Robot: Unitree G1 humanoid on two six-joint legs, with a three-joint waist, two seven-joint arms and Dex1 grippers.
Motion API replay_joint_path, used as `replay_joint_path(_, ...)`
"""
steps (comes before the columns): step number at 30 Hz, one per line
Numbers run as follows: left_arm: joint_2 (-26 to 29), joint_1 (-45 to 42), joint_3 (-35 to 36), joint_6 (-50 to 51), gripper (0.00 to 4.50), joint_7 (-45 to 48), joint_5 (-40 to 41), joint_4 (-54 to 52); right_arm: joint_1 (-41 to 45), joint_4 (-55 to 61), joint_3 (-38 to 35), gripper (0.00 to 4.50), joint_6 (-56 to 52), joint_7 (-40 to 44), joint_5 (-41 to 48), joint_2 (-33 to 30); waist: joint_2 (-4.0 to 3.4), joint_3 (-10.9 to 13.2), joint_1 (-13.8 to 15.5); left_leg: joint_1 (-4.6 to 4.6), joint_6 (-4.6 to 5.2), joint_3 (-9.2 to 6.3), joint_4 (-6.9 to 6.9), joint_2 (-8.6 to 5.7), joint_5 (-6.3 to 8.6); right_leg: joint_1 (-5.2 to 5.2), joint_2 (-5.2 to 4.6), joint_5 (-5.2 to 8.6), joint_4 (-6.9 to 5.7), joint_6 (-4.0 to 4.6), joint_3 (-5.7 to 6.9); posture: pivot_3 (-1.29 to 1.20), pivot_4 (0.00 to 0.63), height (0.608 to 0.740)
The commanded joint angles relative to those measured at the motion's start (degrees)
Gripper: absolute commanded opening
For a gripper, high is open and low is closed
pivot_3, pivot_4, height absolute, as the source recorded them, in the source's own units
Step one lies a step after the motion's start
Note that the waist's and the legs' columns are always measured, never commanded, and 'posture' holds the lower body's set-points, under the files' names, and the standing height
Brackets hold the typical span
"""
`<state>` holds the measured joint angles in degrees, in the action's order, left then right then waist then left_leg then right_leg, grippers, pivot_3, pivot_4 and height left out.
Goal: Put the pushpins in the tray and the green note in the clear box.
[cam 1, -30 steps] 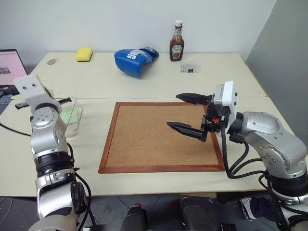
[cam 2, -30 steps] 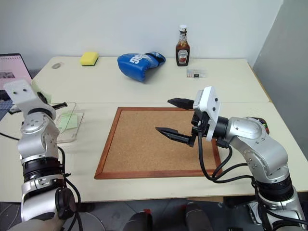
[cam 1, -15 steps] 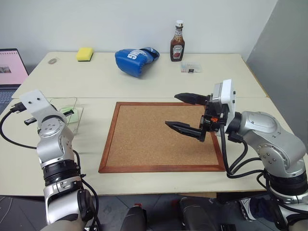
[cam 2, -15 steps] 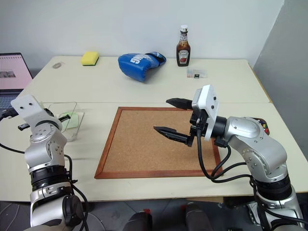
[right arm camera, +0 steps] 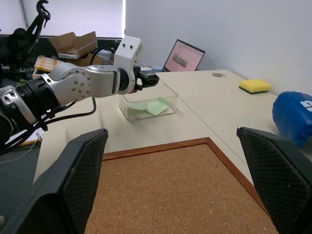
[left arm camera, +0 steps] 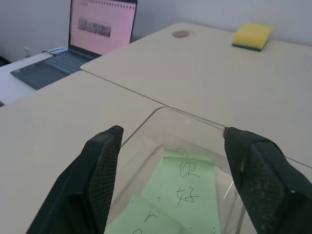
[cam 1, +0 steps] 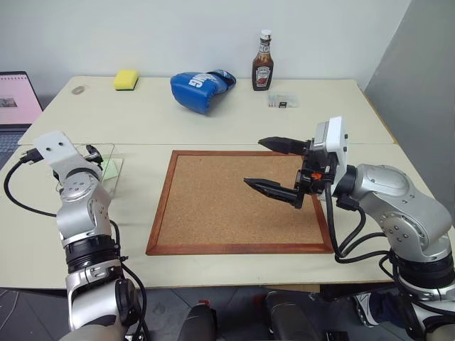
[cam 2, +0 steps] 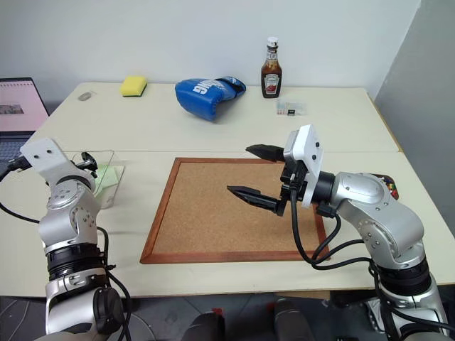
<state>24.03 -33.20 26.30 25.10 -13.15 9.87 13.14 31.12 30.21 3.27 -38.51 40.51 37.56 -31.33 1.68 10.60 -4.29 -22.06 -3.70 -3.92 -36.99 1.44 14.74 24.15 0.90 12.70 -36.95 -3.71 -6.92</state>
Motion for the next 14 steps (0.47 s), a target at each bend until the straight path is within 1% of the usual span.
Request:
replay_joint_path(1, 0.15, -0.58, -9.01, -4.53, 4.43, 7.44, -2.19, -9.04, -0.94, 0.81, -2.39, 4.50, -0.22, -7.27, -3.33, 1.39, 0.03, -0.01, 0.41, -0.01, 0.00, 0.00, 0.00, 0.00, 0.00, 0.00, 0.00, 0.00, 0.00, 0.00, 0.00, 0.00, 0.150, 0.740)
replay_joint_path(3, -1.58, 0.53, -12.41, -4.50, 4.49, 9.55, -2.13, -12.63, -2.32, 0.88, -2.42, 4.50, -1.06, -12.37, -6.13, 2.63, 0.05, -0.02, 0.82, -0.04, -0.01, 0.00, 0.00, -0.02, 0.00, 0.01, -0.02, 0.00, 0.03, 0.00, -0.01, 0.00, 0.150, 0.740)
replay_joint_path(7, -8.54, 5.96, -17.55, -2.38, 4.49, 11.40, 0.21, -19.84, -8.41, 1.26, -2.55, 4.50, -2.61, -25.10, -13.91, 7.02, 0.05, -0.07, 1.12, -0.06, -0.03, 0.04, 0.02, -0.03, 0.01, 0.01, -0.04, 0.00, 0.06, 0.01, -0.06, 0.00, 0.150, 0.740)
replay_joint_path(9, -11.38, 9.83, -19.26, -0.76, 4.49, 11.68, 0.63, -22.72, -12.38, 1.83, -2.90, 4.50, -2.55, -29.15, -17.26, 8.35, 0.04, -0.06, 1.18, -0.03, -0.09, 0.04, 0.04, -0.02, 0.05, 0.00, -0.05, 0.03, 0.06, 0.05, -0.08, 0.00, 0.150, 0.740)
replay_joint_path(11, -13.72, 13.25, -20.25, 1.05, 4.49, 11.93, 1.66, -24.77, -16.02, 2.04, -3.68, 4.50, -2.59, -32.08, -19.38, 9.58, 0.04, -0.08, 1.02, -0.21, -0.11, 0.09, 0.00, 0.01, 0.06, 0.20, -0.03, 0.03, 0.00, 0.06, -0.12, 0.00, 0.150, 0.740)
replay_joint_path(14, -15.63, 17.12, -21.67, 2.02, 4.49, 12.23, 1.54, -26.91, -20.95, 2.17, -4.39, 4.50, -2.10, -35.54, -22.62, 10.99, 0.04, -0.07, 0.95, -0.19, -0.11, 0.10, 0.02, 0.03, 0.06, 0.22, 0.01, 0.05, -0.02, 0.07, -0.14, 0.00, 0.150, 0.740)
